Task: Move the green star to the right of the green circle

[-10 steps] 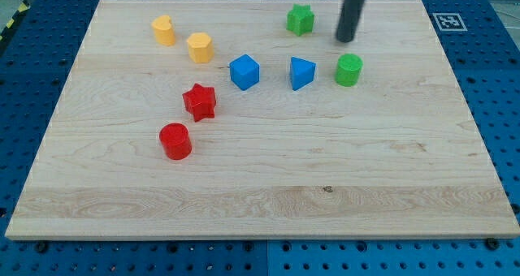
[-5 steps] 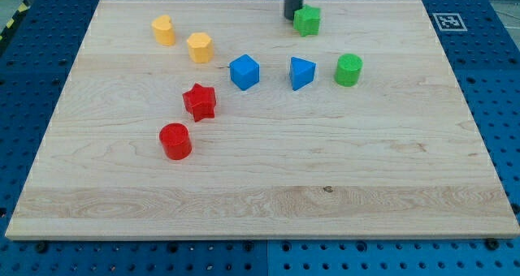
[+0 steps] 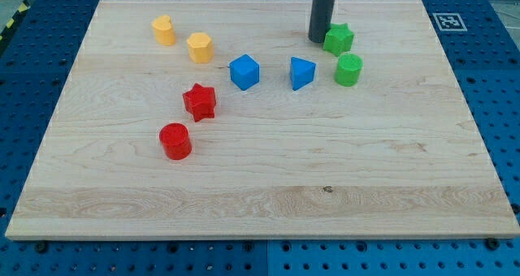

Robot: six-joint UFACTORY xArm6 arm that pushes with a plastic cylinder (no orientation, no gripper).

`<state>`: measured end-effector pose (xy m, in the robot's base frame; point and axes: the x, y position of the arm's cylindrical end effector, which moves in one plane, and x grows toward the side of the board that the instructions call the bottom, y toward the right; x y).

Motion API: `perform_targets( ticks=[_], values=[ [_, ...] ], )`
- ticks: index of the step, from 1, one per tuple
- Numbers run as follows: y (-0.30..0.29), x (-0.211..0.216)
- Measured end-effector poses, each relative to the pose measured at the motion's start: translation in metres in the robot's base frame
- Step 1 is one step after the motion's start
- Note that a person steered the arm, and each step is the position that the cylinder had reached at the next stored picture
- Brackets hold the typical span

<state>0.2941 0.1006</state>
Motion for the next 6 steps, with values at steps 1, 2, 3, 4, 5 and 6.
perform_targets(
  ticks=[1,2,3,4,5,6],
  values=[
    [0.026,0.005],
    [0.059,0.005],
    [0.087,0.005],
    [0.128,0.005],
    [0.174,0.01],
    [0.164,0.038]
  ],
)
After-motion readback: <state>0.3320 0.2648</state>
